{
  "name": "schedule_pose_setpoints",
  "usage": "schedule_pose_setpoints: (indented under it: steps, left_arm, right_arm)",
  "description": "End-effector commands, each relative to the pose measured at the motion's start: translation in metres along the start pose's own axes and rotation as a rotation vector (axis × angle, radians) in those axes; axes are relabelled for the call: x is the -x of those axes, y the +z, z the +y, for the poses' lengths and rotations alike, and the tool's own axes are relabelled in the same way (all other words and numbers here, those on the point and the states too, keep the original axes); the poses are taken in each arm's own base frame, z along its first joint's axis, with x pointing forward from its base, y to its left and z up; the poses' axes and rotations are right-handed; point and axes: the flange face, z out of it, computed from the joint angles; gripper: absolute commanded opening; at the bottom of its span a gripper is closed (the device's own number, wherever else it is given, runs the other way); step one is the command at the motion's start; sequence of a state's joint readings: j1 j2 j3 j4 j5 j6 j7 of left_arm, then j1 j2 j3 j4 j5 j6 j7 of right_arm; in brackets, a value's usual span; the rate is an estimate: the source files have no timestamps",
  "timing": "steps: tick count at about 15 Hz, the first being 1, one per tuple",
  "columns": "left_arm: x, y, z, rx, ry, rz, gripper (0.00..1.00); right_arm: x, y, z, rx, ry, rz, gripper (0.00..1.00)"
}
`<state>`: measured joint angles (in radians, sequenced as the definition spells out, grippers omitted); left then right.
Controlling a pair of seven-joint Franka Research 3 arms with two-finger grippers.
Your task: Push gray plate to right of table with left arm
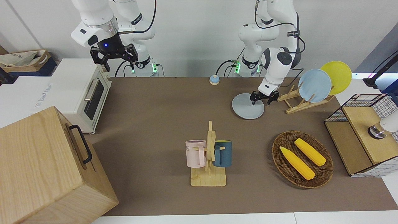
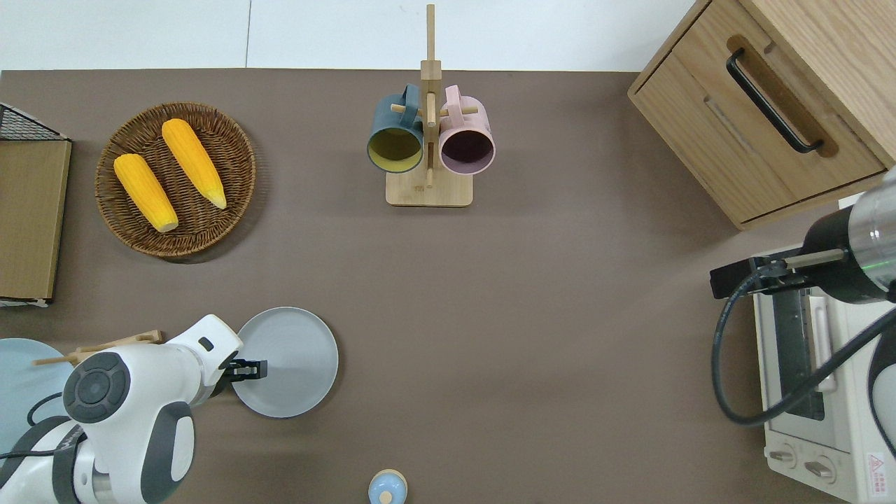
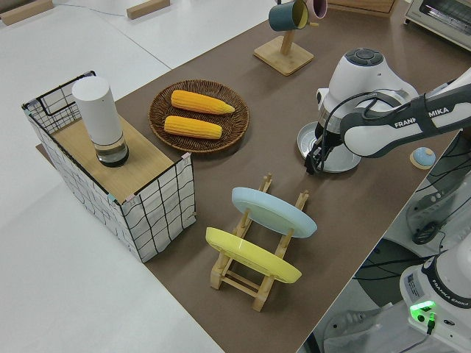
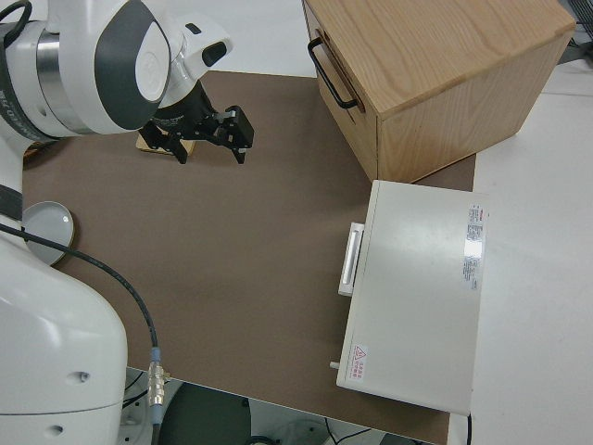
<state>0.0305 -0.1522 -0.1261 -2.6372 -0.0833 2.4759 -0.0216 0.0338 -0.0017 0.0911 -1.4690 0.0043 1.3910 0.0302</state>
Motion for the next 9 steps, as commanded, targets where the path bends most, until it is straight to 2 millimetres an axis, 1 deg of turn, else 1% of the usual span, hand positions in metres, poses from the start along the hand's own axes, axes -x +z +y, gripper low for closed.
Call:
schedule_pose_setpoints:
  steps: [1, 2, 3, 7, 9]
  left_arm:
    - [0.0021, 0.0025, -0.0021, 0.009, -0.022, 0.012, 0.10]
    - [0.0015, 0.0019, -0.0026, 0.009, -0.021, 0.014, 0.02]
    - [0.0015, 0.0019, -0.0020, 0.009, -0.019, 0.014, 0.00]
    - [0.0008, 0.0024, -0.0033, 0.013, -0.026, 0.014, 0.00]
    - [0.0006, 0.0038, -0.0008, 0.018, -0.027, 0.010, 0.00]
  right_arm:
    - [0.0039, -0.0025, 0.0025, -0.008, 0.004, -0.005, 0.983]
    - [0.0040, -0.0032, 0.0017, -0.007, 0.001, -0.004, 0.983]
    - [0.0040, -0.0032, 0.0017, -0.007, 0.001, -0.004, 0.983]
    - [0.0039, -0.0025, 0.0025, -0.008, 0.003, -0.005, 0.983]
    - [0.0040, -0.0025, 0.0017, -0.007, 0.001, -0.005, 0.983]
